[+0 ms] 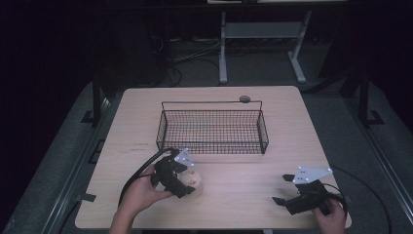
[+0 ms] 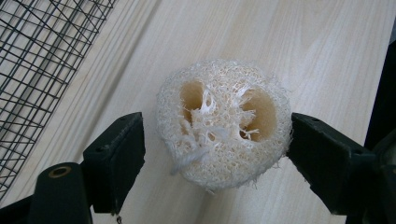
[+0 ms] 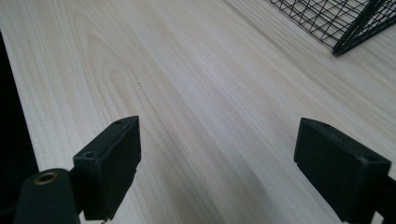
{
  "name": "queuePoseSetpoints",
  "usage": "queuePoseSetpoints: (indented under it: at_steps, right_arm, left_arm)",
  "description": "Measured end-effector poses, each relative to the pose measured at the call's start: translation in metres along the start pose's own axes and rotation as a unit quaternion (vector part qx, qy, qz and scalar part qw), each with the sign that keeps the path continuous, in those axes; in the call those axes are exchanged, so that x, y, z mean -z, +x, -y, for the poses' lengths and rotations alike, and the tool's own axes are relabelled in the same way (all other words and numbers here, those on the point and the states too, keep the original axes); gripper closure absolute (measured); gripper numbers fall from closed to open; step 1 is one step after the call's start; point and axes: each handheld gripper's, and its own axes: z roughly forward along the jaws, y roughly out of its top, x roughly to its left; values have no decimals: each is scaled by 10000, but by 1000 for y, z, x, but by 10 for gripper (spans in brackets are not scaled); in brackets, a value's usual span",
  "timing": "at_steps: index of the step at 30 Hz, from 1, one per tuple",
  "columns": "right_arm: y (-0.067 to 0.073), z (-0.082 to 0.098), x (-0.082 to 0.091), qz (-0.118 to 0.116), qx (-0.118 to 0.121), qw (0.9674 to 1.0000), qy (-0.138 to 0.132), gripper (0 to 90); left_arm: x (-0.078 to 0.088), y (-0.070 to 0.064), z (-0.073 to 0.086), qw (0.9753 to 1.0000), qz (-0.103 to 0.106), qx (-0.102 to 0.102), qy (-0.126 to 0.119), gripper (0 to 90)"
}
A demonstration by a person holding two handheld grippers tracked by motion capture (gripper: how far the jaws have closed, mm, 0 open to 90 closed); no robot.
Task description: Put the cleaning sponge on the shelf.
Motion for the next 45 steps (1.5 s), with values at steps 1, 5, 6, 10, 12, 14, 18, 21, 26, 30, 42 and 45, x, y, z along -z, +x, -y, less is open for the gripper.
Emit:
queuePoseSetpoints:
  at_steps: [1,5,6,10,12,14,18,21,26,30,42,45]
  right_arm:
    - [0,0,0,0,0,10000,0,142]
    - [0,0,0,1,2,10000,6,142]
    - [0,0,0,1,8,10000,2,142]
    - [0,0,0,2,7,10000,3,142]
    - [0,0,0,-1,7,10000,2,142]
    - [0,0,0,0,9,10000,-8,142]
    - [0,0,0,-1,7,10000,-6,142]
    - [0,0,0,-12,-3,10000,-20,142]
    - [0,0,0,-17,-14,10000,-33,142]
    - [0,0,0,-14,5,10000,-25,142]
    - [0,0,1,-29,-7,10000,-68,142]
    - [0,0,0,-34,-5,10000,-65,142]
  left_arm:
    - [0,0,0,10000,0,0,0,191]
    - [-1,0,-3,10000,23,-42,74,191]
    - [-2,0,-4,10000,23,-21,60,191]
    - [-4,1,-6,9999,42,-30,100,191]
    - [-5,1,-7,9999,53,-33,138,191]
    - [-7,1,-7,9998,86,-27,165,190]
    - [-9,1,-9,9997,89,-36,231,191]
    - [-11,1,-10,9995,92,-29,288,191]
    - [-13,3,-12,9992,133,-38,377,195]
    - [-16,4,-11,9987,175,-13,470,208]
    - [-12,6,-13,9989,213,22,409,289]
    - [-8,7,-16,9991,195,14,366,289]
